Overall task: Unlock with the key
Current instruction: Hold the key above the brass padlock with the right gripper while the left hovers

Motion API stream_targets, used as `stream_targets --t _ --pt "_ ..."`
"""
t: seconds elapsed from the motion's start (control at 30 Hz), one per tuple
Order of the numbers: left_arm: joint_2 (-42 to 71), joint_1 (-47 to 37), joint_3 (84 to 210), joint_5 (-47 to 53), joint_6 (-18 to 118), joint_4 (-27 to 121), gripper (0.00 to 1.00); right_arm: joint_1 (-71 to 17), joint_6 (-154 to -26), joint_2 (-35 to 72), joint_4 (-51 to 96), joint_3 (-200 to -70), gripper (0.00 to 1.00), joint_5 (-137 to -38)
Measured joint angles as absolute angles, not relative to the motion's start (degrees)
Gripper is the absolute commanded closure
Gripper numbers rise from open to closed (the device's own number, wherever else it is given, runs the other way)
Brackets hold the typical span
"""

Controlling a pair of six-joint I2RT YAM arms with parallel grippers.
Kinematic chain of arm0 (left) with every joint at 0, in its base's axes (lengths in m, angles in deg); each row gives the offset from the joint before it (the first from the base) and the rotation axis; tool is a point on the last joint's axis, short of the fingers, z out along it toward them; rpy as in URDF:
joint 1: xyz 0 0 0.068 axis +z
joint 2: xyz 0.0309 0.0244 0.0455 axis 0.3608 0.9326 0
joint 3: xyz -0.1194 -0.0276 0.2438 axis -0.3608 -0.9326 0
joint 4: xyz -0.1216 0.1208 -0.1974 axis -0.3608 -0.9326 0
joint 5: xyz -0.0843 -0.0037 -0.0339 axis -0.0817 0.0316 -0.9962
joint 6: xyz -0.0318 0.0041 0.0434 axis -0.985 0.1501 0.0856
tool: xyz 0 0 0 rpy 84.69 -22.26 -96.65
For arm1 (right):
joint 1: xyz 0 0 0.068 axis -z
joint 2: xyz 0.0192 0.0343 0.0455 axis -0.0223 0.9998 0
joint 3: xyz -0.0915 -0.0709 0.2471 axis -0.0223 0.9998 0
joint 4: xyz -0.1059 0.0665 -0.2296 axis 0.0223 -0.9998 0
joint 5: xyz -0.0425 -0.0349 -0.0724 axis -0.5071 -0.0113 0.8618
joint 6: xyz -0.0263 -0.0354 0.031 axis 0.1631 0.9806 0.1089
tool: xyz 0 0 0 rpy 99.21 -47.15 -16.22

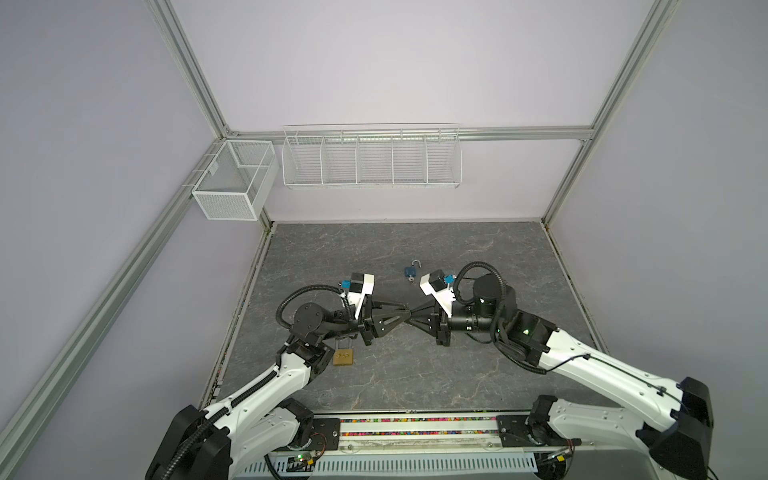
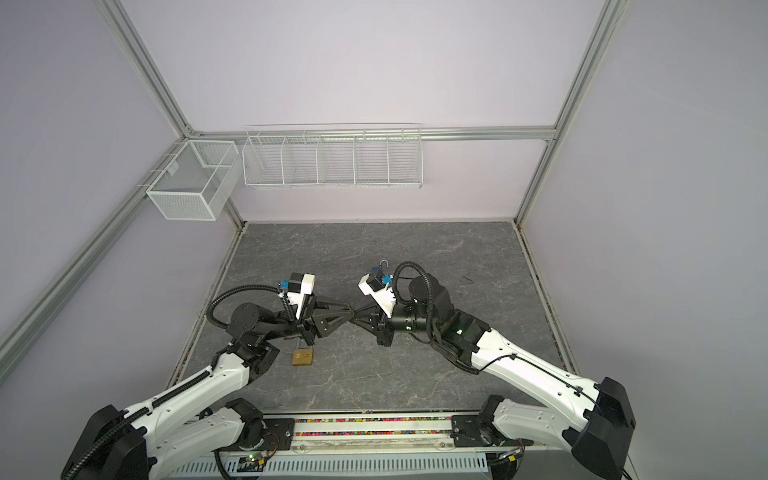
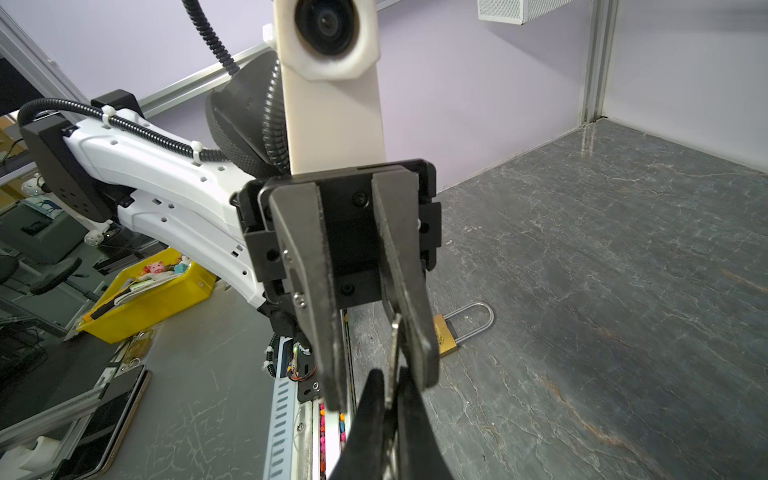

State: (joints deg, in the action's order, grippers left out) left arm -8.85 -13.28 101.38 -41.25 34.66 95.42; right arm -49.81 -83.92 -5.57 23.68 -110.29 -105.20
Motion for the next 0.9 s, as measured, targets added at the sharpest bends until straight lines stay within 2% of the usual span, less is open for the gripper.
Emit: stream_targets --t 0.2,0.37,0.47,0.57,0.63,0.77,0.9 --pt "-7.87 -13.09 101.99 -42.11 33.53 95.69 1.00 -49.81 -83.73 -5.57 23.66 -110.31 0.91 -105.55" --pt "-7.74 -13.07 103.01 -42.94 33.66 94.53 1.00 -49.81 -83.51 -5.62 23.72 -110.40 0.86 -104.98" --pt "-7.67 -13.09 103.50 -42.81 33.81 93.33 1.00 -49.79 -83.86 -5.73 23.48 -110.40 0.69 -103.65" --pt "-7.89 -13.09 104.54 -41.89 34.82 90.31 1.00 -49.70 -84.03 -6.12 22.74 -110.27 0.45 -101.05" --pt "-8.46 -13.11 105.81 -39.75 36.08 85.35 1.00 -49.64 -83.84 -6.97 21.64 -110.03 0.38 -98.67" --pt "-9.27 -13.13 110.53 -33.10 37.81 72.78 1.00 -49.48 -83.40 -11.15 17.32 -107.71 0.36 -91.30" --pt "-9.90 -13.13 111.41 -27.18 36.74 68.08 1.00 -49.48 -83.35 -15.67 12.20 -105.20 0.38 -84.33"
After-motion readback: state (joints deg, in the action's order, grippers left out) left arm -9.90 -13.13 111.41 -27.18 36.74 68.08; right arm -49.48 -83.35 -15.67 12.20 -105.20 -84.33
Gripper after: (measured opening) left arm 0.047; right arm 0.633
